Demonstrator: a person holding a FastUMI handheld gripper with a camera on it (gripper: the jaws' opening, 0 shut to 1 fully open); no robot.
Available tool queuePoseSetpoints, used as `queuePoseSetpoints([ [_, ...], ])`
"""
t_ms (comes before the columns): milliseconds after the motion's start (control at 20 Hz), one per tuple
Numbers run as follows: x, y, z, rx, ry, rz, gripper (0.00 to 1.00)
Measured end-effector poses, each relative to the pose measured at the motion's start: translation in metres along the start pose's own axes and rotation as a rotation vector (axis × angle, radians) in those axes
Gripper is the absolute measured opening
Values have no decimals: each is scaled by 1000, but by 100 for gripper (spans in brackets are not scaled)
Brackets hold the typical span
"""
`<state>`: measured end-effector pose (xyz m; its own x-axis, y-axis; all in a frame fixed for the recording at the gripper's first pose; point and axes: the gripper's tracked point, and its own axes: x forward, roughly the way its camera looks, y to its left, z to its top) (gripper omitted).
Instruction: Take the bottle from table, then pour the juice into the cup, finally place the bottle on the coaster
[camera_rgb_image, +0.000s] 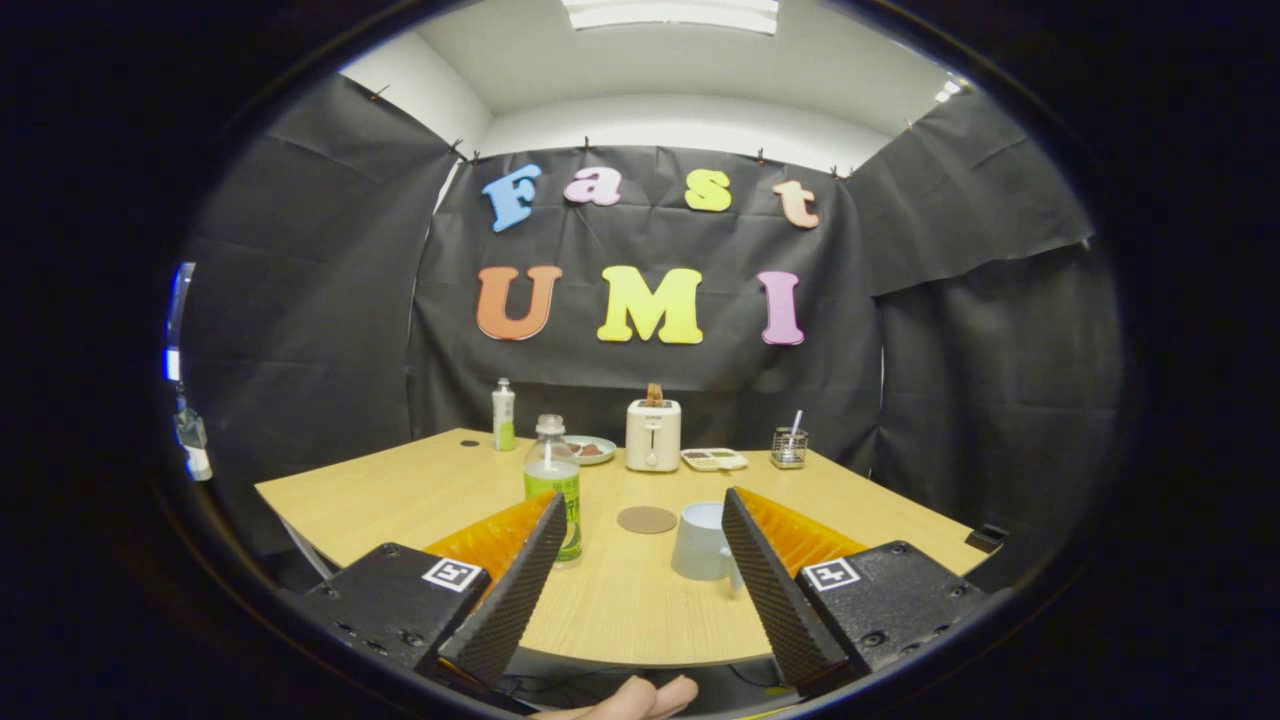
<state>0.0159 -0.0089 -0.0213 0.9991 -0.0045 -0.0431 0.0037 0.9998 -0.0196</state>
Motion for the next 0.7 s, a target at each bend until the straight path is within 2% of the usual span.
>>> queuePoseSetpoints([
  [350, 20, 15, -9, -26, -18, 30, 100],
  [700, 63, 49, -13, -34, -19, 70, 100],
])
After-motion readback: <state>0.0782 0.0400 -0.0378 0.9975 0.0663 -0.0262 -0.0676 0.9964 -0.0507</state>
